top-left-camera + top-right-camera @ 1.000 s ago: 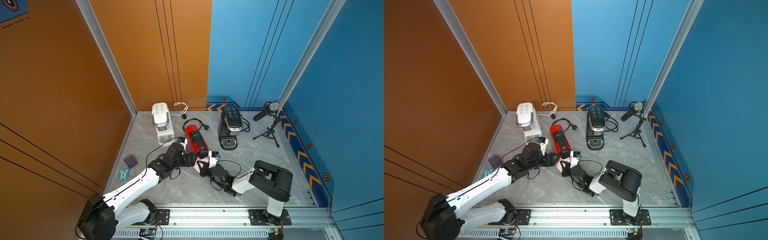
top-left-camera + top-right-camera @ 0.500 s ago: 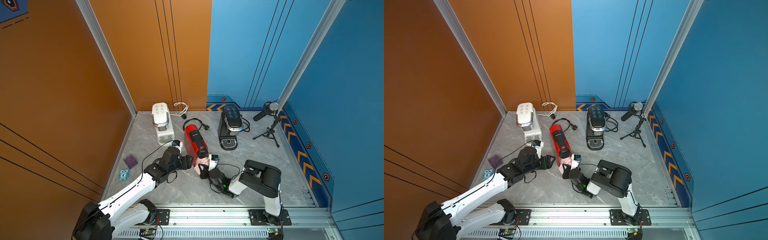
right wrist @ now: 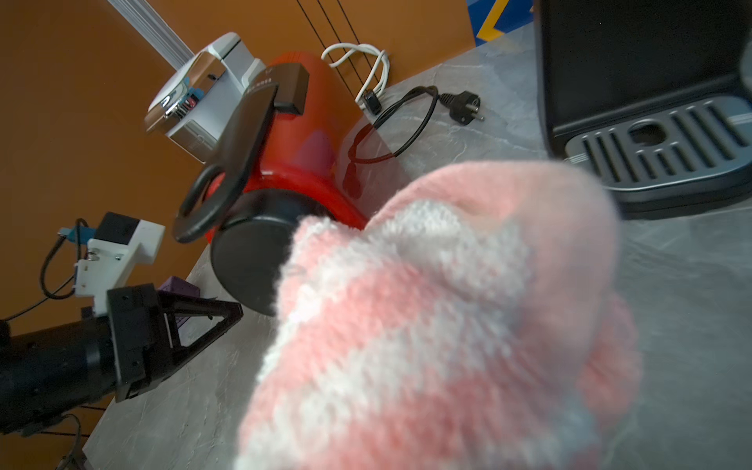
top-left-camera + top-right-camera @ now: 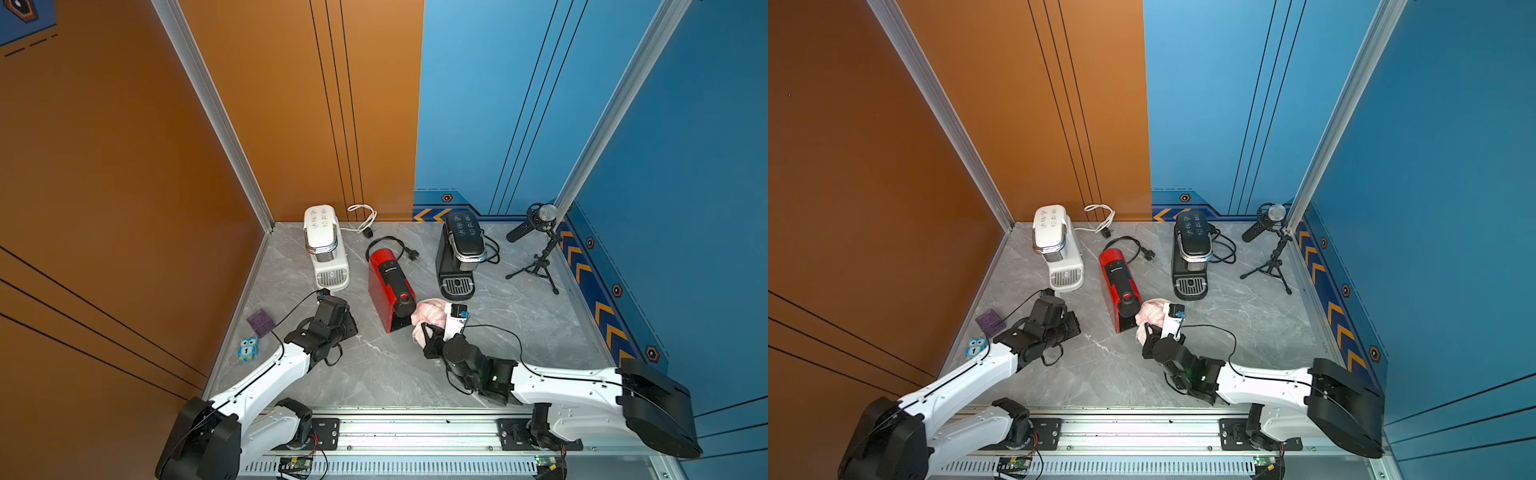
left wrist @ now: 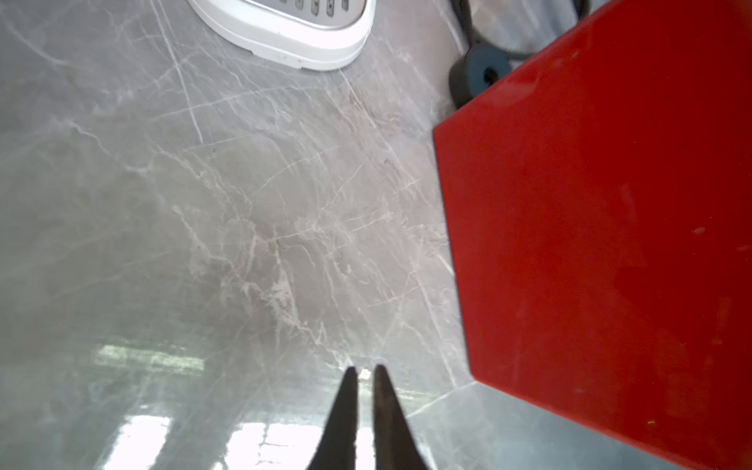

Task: Wipe the surface of a coffee machine
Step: Wipe the dirt from the surface of the coffee machine, then place the cleaning item at the center of the board, then move the coffee machine to the center of the board.

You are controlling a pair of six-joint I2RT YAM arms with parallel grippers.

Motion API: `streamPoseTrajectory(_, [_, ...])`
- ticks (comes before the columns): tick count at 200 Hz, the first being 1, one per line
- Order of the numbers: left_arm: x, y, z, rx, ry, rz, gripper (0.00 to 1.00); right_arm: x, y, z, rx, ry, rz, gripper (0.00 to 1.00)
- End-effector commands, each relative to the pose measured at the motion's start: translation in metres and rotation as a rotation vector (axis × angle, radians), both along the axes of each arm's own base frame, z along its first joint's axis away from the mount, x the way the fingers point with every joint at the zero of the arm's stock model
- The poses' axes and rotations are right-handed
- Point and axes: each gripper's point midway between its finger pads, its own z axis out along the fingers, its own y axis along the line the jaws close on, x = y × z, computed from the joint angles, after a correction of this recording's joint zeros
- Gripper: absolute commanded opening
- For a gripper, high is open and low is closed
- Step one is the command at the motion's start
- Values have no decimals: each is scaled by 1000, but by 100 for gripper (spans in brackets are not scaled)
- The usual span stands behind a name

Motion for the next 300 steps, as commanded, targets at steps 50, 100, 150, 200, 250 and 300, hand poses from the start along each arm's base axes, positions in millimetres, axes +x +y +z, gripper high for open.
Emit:
streamPoseTrajectory(50, [64, -29, -26, -8, -24, -11, 0, 9, -91, 7, -261, 58, -86, 0])
streamPoseTrajectory(100, [100, -45, -40, 22, -24, -18, 0, -10, -89, -45, -249, 294, 15, 0])
streamPoseTrajectory(150, [123, -61, -46, -9, -35, -13, 0, -37, -88, -101, -207, 509, 40, 1])
streamPoseTrajectory(200, [152, -88, -54, -23, -35, -74, 0, -47, -96, -127, -207, 596, 0, 21])
streamPoseTrajectory(250, [180, -100, -51, -11, -70, -139, 0, -65, -134, -134, -254, 650, -130, 51])
streamPoseTrajectory(300, [196, -108, -47, -24, -88, -192, 0, -71, -175, -107, -209, 620, -312, 80])
